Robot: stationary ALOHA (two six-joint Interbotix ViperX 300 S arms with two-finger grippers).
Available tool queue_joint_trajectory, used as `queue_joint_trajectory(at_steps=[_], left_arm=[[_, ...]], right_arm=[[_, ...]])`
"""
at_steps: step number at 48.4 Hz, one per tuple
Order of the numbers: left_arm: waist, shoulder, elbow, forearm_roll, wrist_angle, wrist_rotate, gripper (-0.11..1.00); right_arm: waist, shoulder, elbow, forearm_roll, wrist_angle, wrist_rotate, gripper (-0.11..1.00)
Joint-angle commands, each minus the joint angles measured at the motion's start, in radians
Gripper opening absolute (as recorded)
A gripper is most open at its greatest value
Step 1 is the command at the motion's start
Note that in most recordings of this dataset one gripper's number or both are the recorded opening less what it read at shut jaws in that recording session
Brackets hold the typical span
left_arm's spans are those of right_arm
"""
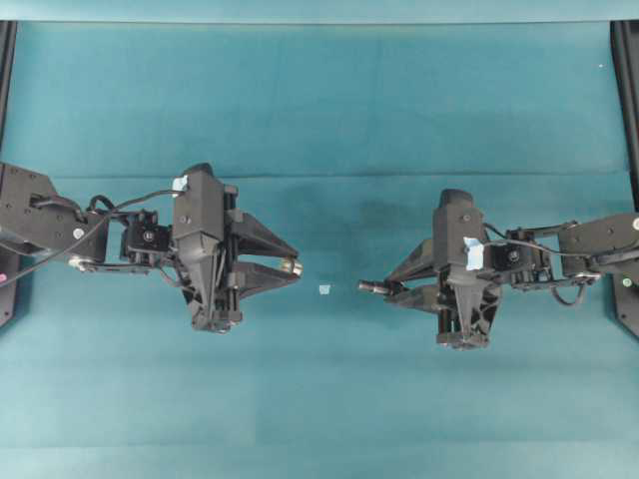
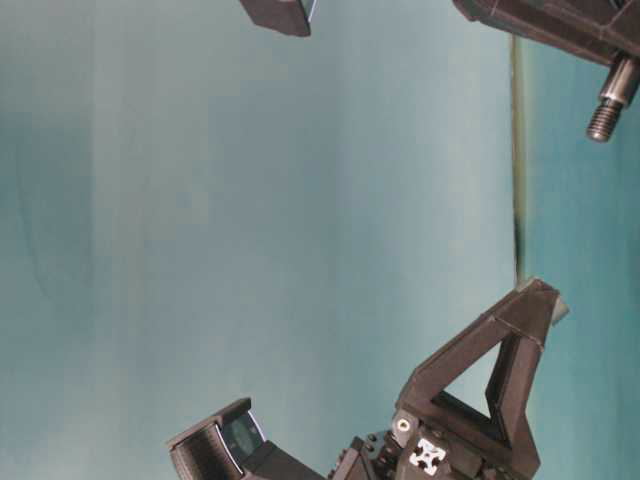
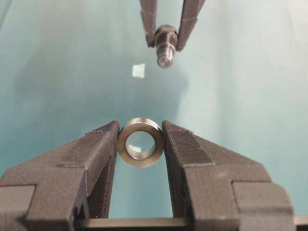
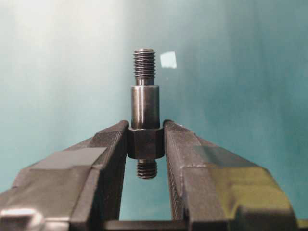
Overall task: Insert the washer onto the shaft with both hands.
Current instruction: 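Bring the held washer toward the shaft tip held by the right gripper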
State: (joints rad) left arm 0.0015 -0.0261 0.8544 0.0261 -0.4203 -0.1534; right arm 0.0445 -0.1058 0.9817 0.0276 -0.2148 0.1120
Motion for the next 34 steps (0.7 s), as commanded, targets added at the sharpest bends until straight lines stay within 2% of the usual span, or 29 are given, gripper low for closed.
queue_joint_trajectory(at_steps=[1, 34], left_arm=[[-0.003, 0.002, -0.026, 0.002, -0.015, 0.000, 0.34], [-0.021, 0.078, -0.092, 0.002, -0.034, -0.003, 0.34]], right_arm=[[0.003, -0.006, -0.008, 0.003, -0.020, 0.009, 0.00], [0.003, 0.072, -0.018, 0.003, -0.109, 0.011, 0.00]])
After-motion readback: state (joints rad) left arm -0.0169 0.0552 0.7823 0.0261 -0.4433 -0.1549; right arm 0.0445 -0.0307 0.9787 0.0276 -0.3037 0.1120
